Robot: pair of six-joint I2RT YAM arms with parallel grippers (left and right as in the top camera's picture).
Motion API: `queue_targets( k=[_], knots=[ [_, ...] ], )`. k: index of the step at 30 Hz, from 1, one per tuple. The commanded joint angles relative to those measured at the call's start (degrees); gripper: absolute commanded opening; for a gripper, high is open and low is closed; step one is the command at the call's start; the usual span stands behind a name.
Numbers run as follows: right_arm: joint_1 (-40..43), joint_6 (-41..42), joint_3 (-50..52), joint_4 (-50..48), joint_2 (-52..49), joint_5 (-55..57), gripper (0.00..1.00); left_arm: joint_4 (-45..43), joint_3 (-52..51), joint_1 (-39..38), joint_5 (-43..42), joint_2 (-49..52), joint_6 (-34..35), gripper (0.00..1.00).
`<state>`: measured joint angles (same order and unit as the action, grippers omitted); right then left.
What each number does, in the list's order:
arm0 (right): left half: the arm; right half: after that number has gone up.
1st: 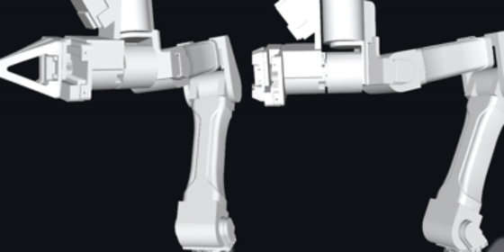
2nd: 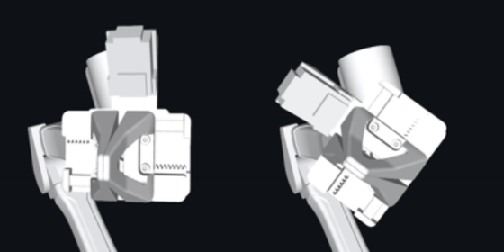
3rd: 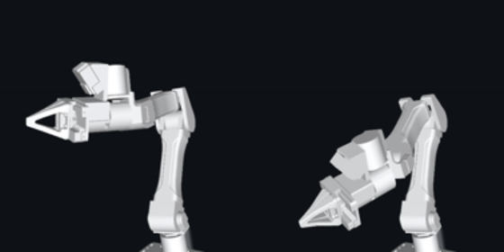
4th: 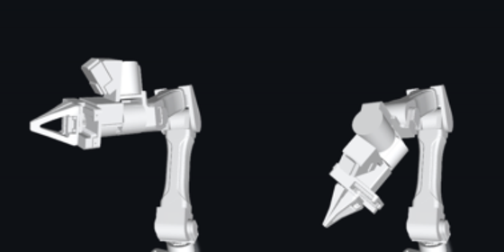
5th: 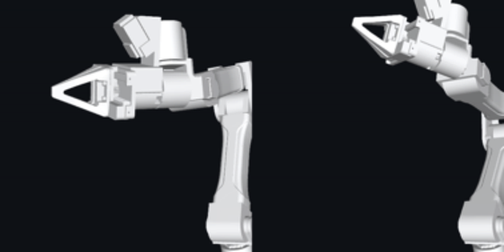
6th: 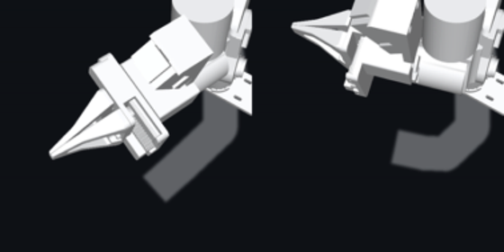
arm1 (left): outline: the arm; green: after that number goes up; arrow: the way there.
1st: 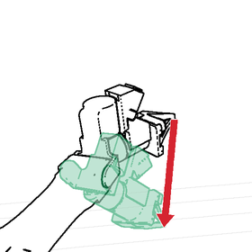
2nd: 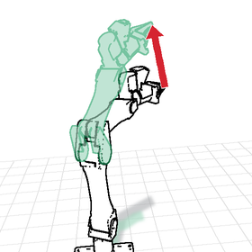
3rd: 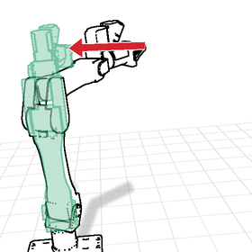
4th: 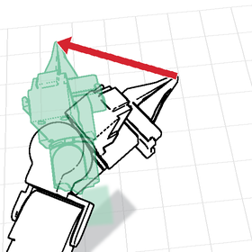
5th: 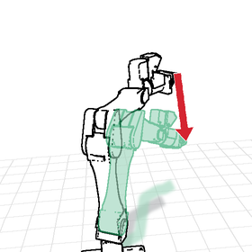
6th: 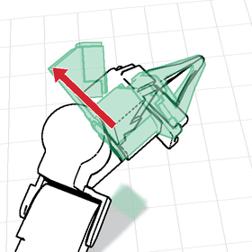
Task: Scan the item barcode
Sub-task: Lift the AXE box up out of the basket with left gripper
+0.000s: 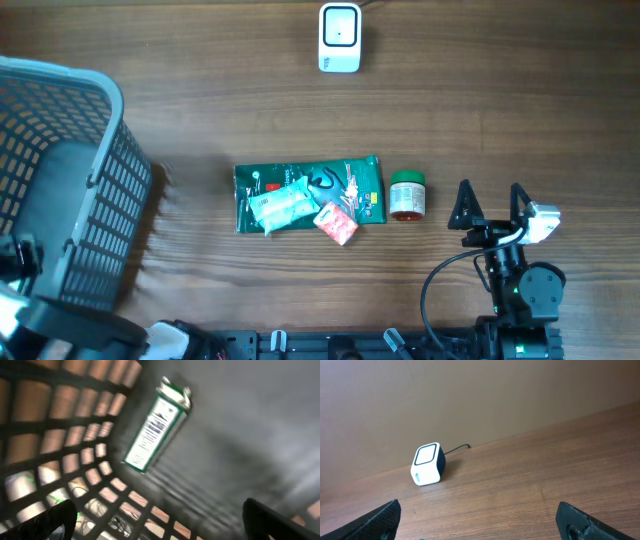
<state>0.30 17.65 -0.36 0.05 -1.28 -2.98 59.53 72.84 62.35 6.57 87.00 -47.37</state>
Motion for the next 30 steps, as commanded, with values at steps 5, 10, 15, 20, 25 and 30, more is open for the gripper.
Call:
queue_targets(
  k=[5,10,15,20,25,30],
  knots=[
    [-0.1,-0.8,0.1,-0.1,0.0,-0.5,1.0,-3.5,-0.1,1.8,-5.5,10.3,-12.7,0.86],
    [-0.1,-0.7,0.1,-0.1,0.0,-0.5,1.0,-9.2,-0.1,1.9,-4.7,13.4,-12.7,0.8],
    [-0.1,-0.8,0.1,-0.1,0.0,-0.5,1.0,-11.3,-0.1,1.8,-5.8,16.5,-12.7,0.8],
    [-0.1,-0.8,0.1,-0.1,0.0,-0.5,1.0,-11.9,-0.1,1.8,-5.4,20.1,-12.7,0.84],
    [-0.1,-0.8,0.1,-0.1,0.0,-0.5,0.99,-12.1,-0.1,1.8,-5.4,20.1,-12.6,0.47],
    [-0.1,-0.8,0.1,-0.1,0.0,-0.5,1.0,-12.0,-0.1,1.8,-5.5,20.1,-12.4,0.21]
  ],
)
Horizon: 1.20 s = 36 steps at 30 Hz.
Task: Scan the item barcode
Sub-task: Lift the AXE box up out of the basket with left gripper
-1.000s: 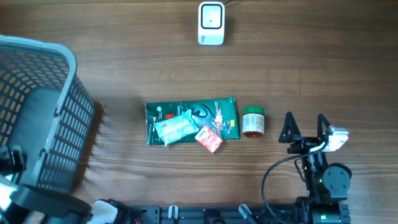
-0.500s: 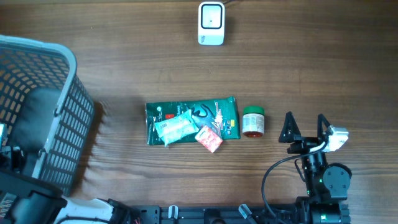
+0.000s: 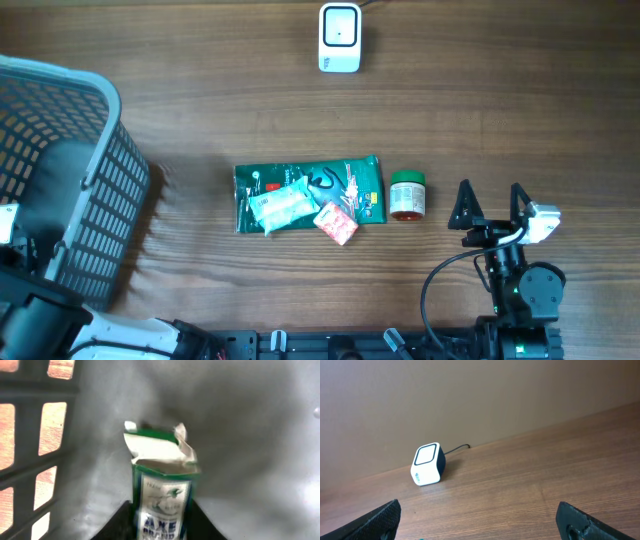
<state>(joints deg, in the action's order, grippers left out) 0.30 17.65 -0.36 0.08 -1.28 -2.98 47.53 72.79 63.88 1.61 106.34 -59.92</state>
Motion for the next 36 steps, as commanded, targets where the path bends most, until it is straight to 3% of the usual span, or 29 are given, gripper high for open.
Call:
queue_targets(
  k=[1,5,8,11,14,16,22,26,28,29,36],
  knots=[
    [-0.1,-0.8,0.1,-0.1,0.0,-0.5,1.0,0.0,-0.1,0.1,-0.5,0.7,0.2,0.21],
    [-0.1,-0.8,0.1,-0.1,0.0,-0.5,1.0,-0.3,0.0,-1.8,-0.4,0.7,0.1,0.29],
    [-0.1,-0.8,0.1,-0.1,0.0,-0.5,1.0,-1.1,0.5,-6.2,1.2,0.6,0.3,0.27],
    [-0.1,-0.7,0.1,-0.1,0.0,-0.5,1.0,-1.0,0.7,-10.1,1.4,0.6,0.8,0.33],
    [-0.1,-0.7,0.1,-0.1,0.0,-0.5,1.0,-1.1,0.7,-9.9,-2.8,0.6,0.8,0.39],
    [-0.1,-0.8,0.1,-0.1,0.0,-0.5,1.0,-1.2,0.7,-9.6,-4.1,0.6,0.7,0.49],
    [-0.1,-0.7,0.1,-0.1,0.0,-0.5,1.0,-1.7,0.7,-9.6,-4.1,2.0,0.7,0.51],
    [-0.1,-0.8,0.1,-0.1,0.0,-0.5,1.0,-1.3,0.6,-9.6,-4.1,4.9,0.7,0.49],
    [-0.1,-0.8,0.1,-0.1,0.0,-0.5,1.0,-0.8,0.6,-9.6,-4.1,5.1,0.5,0.29],
    [-0.1,-0.7,0.1,-0.1,0.0,-0.5,1.0,-0.8,0.6,-9.6,-3.9,5.1,0.5,0.25],
    [-0.1,-0.8,0.1,-0.1,0.0,-0.5,1.0,-0.8,2.0,-13.5,-3.9,4.2,0.6,0.19]
  ],
)
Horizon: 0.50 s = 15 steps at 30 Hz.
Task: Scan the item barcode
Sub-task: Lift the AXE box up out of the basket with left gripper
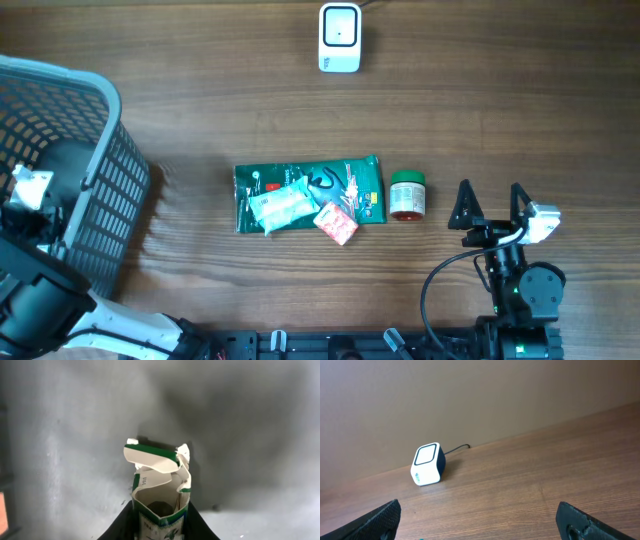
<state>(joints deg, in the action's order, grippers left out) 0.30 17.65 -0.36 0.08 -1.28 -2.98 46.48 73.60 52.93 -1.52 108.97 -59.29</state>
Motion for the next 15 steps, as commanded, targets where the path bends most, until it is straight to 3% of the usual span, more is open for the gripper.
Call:
queue_targets(
  k=[1,9,15],
  knots=[
    [-0.1,-0.8,0.1,-0.1,0.0,-0.5,1.0,0.2,2.1,-3.5,-0.8,1.0,0.1,0.19],
    [-0.1,-0.8,0.1,-0.1,0.0,-0.5,1.0,0.7,8.9,-8.4,-0.9,-11.5,0.1,0.16],
    [-0.1,-0.8,0.1,-0.1,0.0,-0.5,1.0,0.4,9.2,-8.5,-10.8,-27.3,1.6,0.16]
  ],
)
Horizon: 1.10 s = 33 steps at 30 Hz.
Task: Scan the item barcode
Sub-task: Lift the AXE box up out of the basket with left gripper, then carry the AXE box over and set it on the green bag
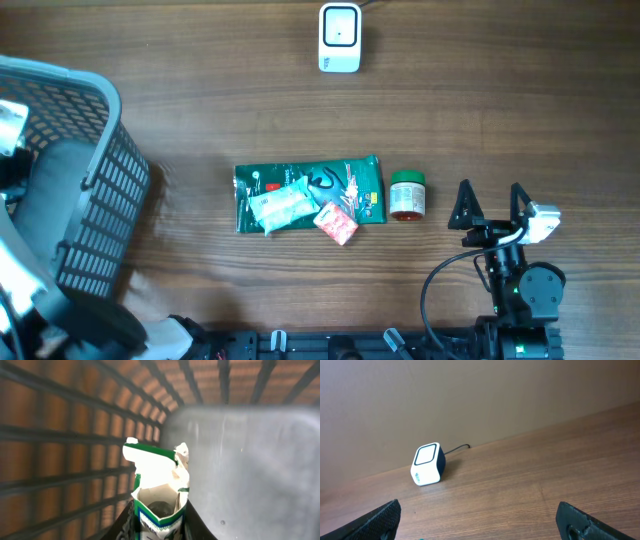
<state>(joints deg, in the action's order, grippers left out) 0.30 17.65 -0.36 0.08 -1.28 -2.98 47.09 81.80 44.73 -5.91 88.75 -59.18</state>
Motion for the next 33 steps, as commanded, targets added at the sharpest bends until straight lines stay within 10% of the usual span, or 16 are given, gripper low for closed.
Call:
queue_targets(
  k=[1,8,19,33],
  knots=[
    [-0.1,-0.8,0.1,-0.1,0.0,-0.5,1.0,0.0,1.0,-0.3,-8.0,-9.7,1.6,0.16],
    [-0.1,-0.8,0.1,-0.1,0.0,-0.5,1.0,-1.2,1.0,-7.1,-35.3,-23.3,2.6,0.14],
    [-0.1,-0.8,0.1,-0.1,0.0,-0.5,1.0,-0.3,1.0,-49.2,-35.8,-11.8,3.1,0.15],
    [-0.1,-0.7,0.1,-0.1,0.0,-0.5,1.0,-2.5,1.0,-75.9,-28.0,17.7,3.0,0.14]
  ],
)
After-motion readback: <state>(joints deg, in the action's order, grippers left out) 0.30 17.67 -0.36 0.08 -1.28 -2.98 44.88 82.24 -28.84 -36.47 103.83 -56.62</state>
